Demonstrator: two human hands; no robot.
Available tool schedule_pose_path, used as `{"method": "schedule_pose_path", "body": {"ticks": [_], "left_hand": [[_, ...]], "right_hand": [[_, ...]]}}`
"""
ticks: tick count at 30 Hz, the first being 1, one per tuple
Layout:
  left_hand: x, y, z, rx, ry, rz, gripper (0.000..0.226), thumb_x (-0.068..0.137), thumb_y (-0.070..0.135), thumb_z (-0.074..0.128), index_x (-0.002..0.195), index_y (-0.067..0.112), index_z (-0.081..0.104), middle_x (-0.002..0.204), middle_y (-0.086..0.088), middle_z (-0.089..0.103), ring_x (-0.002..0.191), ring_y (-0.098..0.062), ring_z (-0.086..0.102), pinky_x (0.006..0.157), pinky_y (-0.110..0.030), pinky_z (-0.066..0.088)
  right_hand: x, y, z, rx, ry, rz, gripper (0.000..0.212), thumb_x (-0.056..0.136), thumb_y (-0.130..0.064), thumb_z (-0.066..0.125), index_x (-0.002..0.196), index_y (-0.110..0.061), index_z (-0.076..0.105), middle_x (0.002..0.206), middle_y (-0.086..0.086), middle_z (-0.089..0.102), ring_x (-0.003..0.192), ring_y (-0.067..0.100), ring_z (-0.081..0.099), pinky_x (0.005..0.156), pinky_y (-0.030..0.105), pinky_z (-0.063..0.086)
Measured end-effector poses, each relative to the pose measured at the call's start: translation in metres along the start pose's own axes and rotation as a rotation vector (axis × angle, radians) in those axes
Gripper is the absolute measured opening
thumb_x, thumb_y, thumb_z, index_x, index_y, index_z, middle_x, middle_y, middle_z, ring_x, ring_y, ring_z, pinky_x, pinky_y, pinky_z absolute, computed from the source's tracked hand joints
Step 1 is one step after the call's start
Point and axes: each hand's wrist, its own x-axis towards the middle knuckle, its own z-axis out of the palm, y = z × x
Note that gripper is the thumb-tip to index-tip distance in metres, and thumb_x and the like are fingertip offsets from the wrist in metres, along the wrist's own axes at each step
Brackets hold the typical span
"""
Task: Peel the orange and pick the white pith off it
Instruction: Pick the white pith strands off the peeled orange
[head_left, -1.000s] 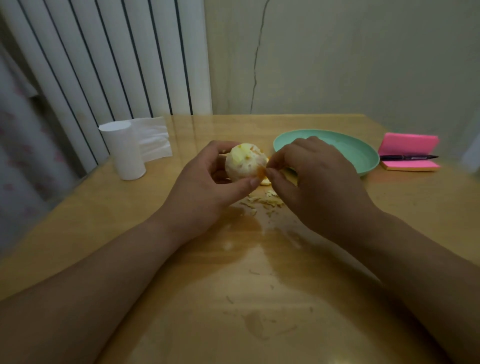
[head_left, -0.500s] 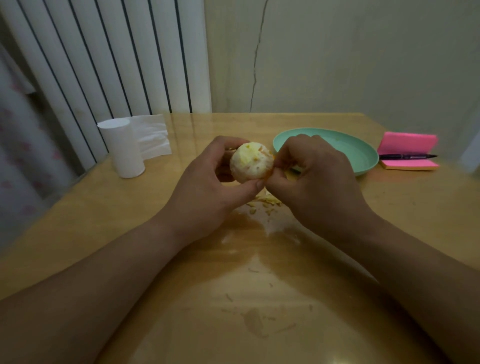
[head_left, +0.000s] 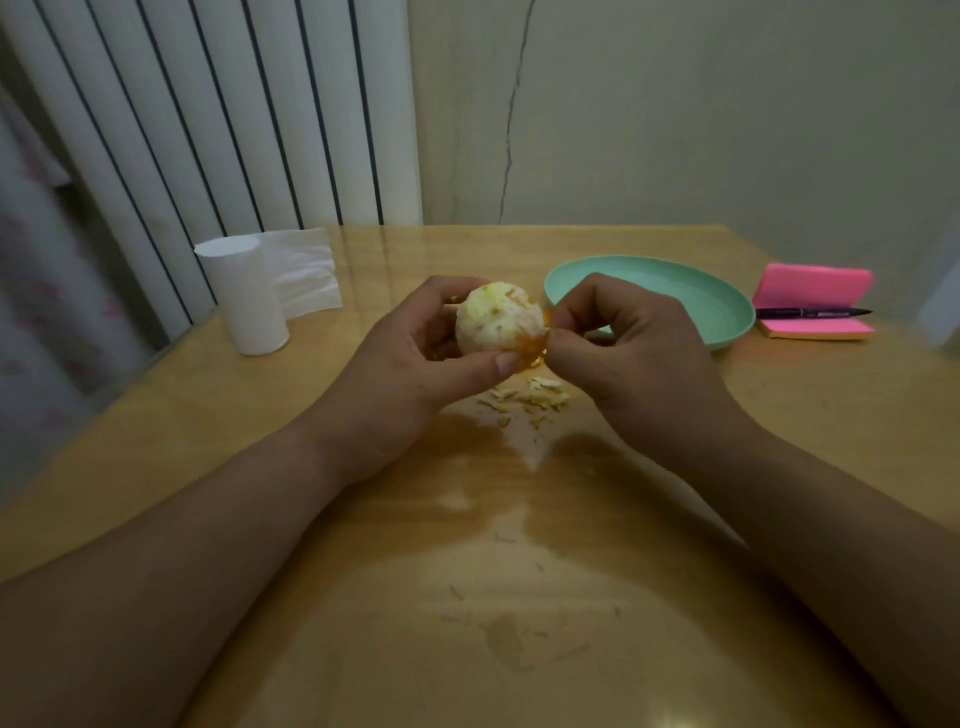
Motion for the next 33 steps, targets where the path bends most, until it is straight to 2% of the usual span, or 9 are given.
{"method": "schedule_pose_path", "body": {"ticks": [4, 8, 12, 17, 21, 25, 27, 29, 33], "left_hand": [[0.003, -0.004, -0.003, -0.079, -0.039, -0.047, 0.062, 0.085, 0.021, 0.082, 0.142, 0.023, 0.059, 0.127, -0.003, 0.075, 0.12, -0.02, 0.071, 0.099, -0.033, 0.059], [0.006, -0.008, -0.006, -0.165, -0.073, -0.089, 0.061, 0.086, 0.016, 0.081, 0.143, 0.022, 0.058, 0.127, -0.006, 0.075, 0.122, -0.025, 0.07, 0.101, -0.037, 0.058], [0.007, -0.012, -0.009, -0.248, -0.117, -0.114, 0.062, 0.084, 0.019, 0.082, 0.142, 0.022, 0.06, 0.134, -0.01, 0.072, 0.129, -0.034, 0.066, 0.111, -0.051, 0.053], [0.009, -0.011, -0.01, -0.353, -0.131, -0.14, 0.06, 0.088, 0.014, 0.072, 0.146, 0.017, 0.056, 0.135, -0.012, 0.071, 0.127, -0.03, 0.068, 0.101, -0.038, 0.057], [0.011, -0.011, -0.011, -0.39, -0.112, -0.148, 0.06, 0.089, 0.014, 0.069, 0.147, 0.016, 0.056, 0.137, -0.015, 0.069, 0.126, -0.032, 0.069, 0.101, -0.038, 0.058], [0.014, -0.012, -0.013, -0.439, -0.078, -0.16, 0.059, 0.089, 0.015, 0.066, 0.147, 0.015, 0.056, 0.13, -0.009, 0.073, 0.118, -0.027, 0.07, 0.097, -0.038, 0.059], [0.014, -0.012, -0.013, -0.443, -0.072, -0.169, 0.061, 0.088, 0.016, 0.067, 0.148, 0.016, 0.056, 0.131, -0.01, 0.072, 0.119, -0.027, 0.07, 0.098, -0.039, 0.058], [0.013, -0.013, -0.013, -0.436, -0.067, -0.179, 0.06, 0.088, 0.016, 0.068, 0.147, 0.016, 0.057, 0.134, -0.013, 0.071, 0.121, -0.027, 0.07, 0.1, -0.041, 0.058], [0.012, -0.014, -0.011, -0.366, -0.078, -0.178, 0.057, 0.087, 0.016, 0.07, 0.144, 0.017, 0.059, 0.135, -0.013, 0.071, 0.122, -0.028, 0.07, 0.097, -0.039, 0.06]], "right_hand": [[0.001, 0.001, -0.003, 0.085, -0.05, 0.032, 0.008, 0.084, -0.016, 0.075, 0.082, -0.011, 0.07, 0.076, 0.004, 0.065, 0.071, 0.009, 0.054, 0.063, 0.022, 0.047], [0.003, 0.006, -0.004, 0.165, -0.074, 0.057, 0.009, 0.088, -0.005, 0.075, 0.082, -0.008, 0.069, 0.074, 0.0, 0.06, 0.07, 0.011, 0.052, 0.063, 0.023, 0.045], [0.004, 0.009, -0.005, 0.173, -0.076, 0.072, 0.008, 0.089, -0.006, 0.075, 0.084, -0.007, 0.069, 0.077, 0.004, 0.062, 0.073, 0.012, 0.054, 0.067, 0.024, 0.048], [0.006, 0.014, -0.007, 0.134, -0.05, 0.074, 0.005, 0.086, -0.018, 0.074, 0.084, -0.014, 0.071, 0.083, 0.012, 0.066, 0.077, 0.017, 0.056, 0.074, 0.039, 0.051], [0.006, 0.018, -0.004, 0.078, -0.047, 0.091, 0.008, 0.095, -0.02, 0.072, 0.088, -0.016, 0.072, 0.089, 0.015, 0.068, 0.084, 0.032, 0.062, 0.078, 0.046, 0.055], [0.006, 0.026, -0.003, -0.209, -0.094, 0.086, 0.011, 0.096, -0.023, 0.071, 0.086, -0.024, 0.068, 0.078, -0.006, 0.066, 0.071, 0.006, 0.057, 0.063, 0.023, 0.046], [0.005, 0.028, -0.003, -0.344, -0.133, 0.086, 0.008, 0.097, -0.026, 0.071, 0.09, -0.029, 0.068, 0.084, -0.012, 0.067, 0.078, 0.003, 0.06, 0.068, 0.026, 0.05], [0.004, 0.027, -0.002, -0.404, -0.149, 0.075, 0.007, 0.097, -0.03, 0.072, 0.093, -0.031, 0.066, 0.089, -0.013, 0.067, 0.083, 0.005, 0.061, 0.076, 0.035, 0.056], [0.005, 0.021, -0.002, -0.459, -0.12, 0.046, 0.008, 0.099, -0.034, 0.07, 0.093, -0.03, 0.067, 0.088, -0.013, 0.065, 0.082, 0.008, 0.06, 0.077, 0.042, 0.056]]}}
